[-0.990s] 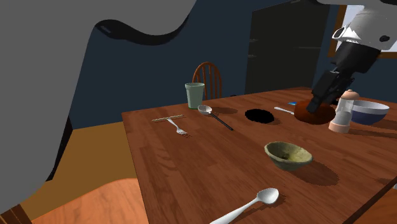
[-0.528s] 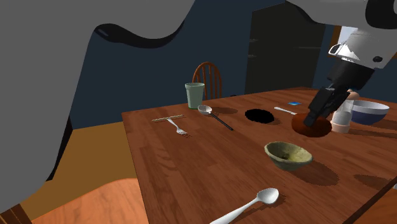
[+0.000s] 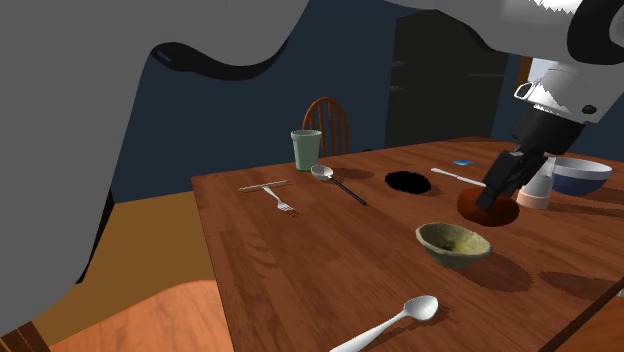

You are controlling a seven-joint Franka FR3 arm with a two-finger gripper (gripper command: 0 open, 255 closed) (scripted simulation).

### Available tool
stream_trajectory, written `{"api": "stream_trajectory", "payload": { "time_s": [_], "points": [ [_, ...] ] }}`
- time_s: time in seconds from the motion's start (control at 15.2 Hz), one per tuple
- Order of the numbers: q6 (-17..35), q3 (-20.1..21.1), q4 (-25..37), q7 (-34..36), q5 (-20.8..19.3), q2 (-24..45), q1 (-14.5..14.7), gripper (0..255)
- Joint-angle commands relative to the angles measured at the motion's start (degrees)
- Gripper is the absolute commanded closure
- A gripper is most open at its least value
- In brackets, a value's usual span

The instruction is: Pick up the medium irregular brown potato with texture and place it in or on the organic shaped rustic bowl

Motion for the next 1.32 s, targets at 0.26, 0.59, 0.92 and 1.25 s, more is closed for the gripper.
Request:
{"api": "stream_trajectory", "payload": {
  "time_s": [0.26,0.59,0.92,1.25],
  "points": [
    [0.0,0.0,0.0,0.0,0.0,0.0,0.0,0],
    [-3.5,0.0,4.1,0.7,-0.4,0.0,-2.1,0],
    [-6.8,0.2,8.3,1.4,-0.4,0.3,-4.5,0],
    [-6.8,0.2,8.3,1.4,-0.4,0.3,-4.5,0]
  ]
}}
